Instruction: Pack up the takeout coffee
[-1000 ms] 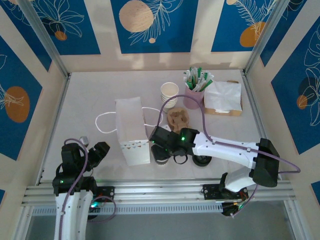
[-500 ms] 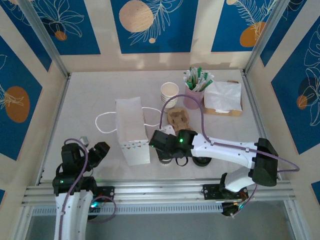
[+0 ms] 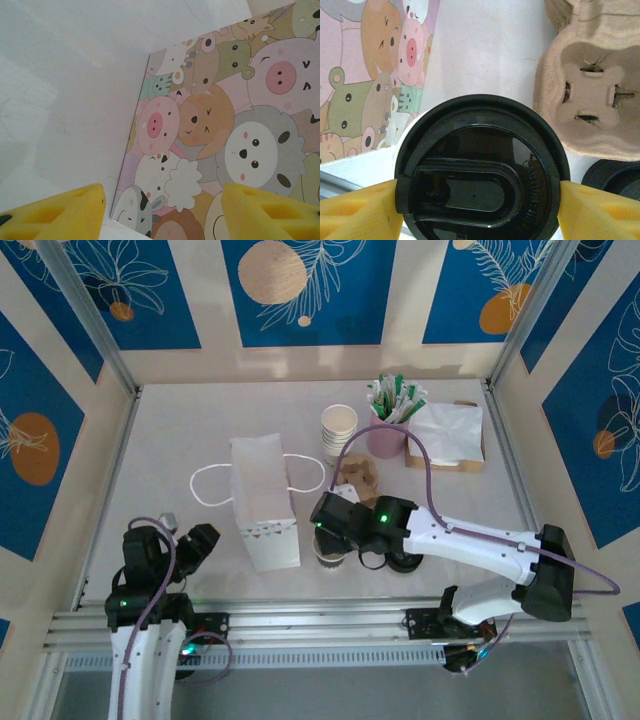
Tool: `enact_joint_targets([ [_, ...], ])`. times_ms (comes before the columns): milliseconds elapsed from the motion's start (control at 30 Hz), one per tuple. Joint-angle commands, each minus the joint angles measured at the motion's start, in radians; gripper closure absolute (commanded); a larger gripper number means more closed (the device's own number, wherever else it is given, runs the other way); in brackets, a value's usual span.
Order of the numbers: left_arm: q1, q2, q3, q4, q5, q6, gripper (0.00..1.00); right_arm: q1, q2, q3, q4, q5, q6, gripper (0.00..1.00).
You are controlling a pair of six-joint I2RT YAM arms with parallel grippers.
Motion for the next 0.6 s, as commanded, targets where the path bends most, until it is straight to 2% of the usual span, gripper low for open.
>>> enact_joint_targets([
  [0, -0.009, -0.002, 0.016, -0.019, 0.008, 0.024, 0.37, 0.009, 0.031, 0.002, 0.014, -0.026, -0.004, 0.24],
  [567, -0.009, -0.002, 0.01, -0.019, 0.005, 0.026, 0.37, 0.017, 0.081, -0.009, 0.053, -0.058, 0.001, 0.24],
])
